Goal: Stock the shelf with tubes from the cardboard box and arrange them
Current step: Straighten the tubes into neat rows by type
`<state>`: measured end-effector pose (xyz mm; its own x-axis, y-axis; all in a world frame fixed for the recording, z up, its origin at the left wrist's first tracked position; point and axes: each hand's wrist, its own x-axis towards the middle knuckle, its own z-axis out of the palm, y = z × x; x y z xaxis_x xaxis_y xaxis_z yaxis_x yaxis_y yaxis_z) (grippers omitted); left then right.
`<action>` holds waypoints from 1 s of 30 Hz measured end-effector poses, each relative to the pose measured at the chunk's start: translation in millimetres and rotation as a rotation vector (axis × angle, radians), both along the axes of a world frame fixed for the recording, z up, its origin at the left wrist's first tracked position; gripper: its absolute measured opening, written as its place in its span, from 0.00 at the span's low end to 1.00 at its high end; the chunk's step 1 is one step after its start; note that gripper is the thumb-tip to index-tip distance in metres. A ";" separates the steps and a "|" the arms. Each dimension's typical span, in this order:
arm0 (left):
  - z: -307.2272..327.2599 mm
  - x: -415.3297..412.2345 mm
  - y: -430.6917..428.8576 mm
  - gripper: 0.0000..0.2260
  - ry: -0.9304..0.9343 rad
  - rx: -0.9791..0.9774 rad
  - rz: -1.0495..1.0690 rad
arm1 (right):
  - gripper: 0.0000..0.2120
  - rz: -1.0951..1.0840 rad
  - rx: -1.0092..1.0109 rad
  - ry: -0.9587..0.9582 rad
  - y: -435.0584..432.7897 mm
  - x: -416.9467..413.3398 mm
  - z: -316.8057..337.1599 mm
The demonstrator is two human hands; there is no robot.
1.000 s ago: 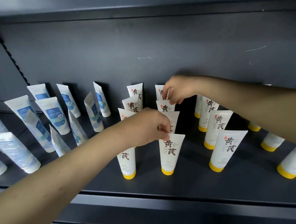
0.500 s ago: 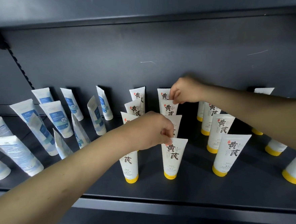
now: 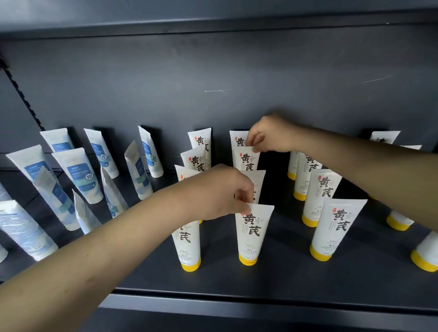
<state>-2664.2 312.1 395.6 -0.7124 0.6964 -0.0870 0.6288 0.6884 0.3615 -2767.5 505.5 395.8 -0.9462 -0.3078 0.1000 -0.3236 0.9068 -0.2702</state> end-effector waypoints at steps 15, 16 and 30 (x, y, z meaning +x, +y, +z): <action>19.6 1.1 -76.1 0.13 0.019 0.184 0.110 | 0.12 0.162 -0.152 -0.065 -29.3 23.7 41.6; 19.4 2.1 -87.8 0.13 0.018 0.223 0.135 | 0.12 0.191 -0.151 -0.085 -38.1 26.7 42.2; -19.8 8.6 -126.1 0.12 -0.210 0.393 0.170 | 0.18 0.285 -0.008 -0.148 -117.0 32.9 14.2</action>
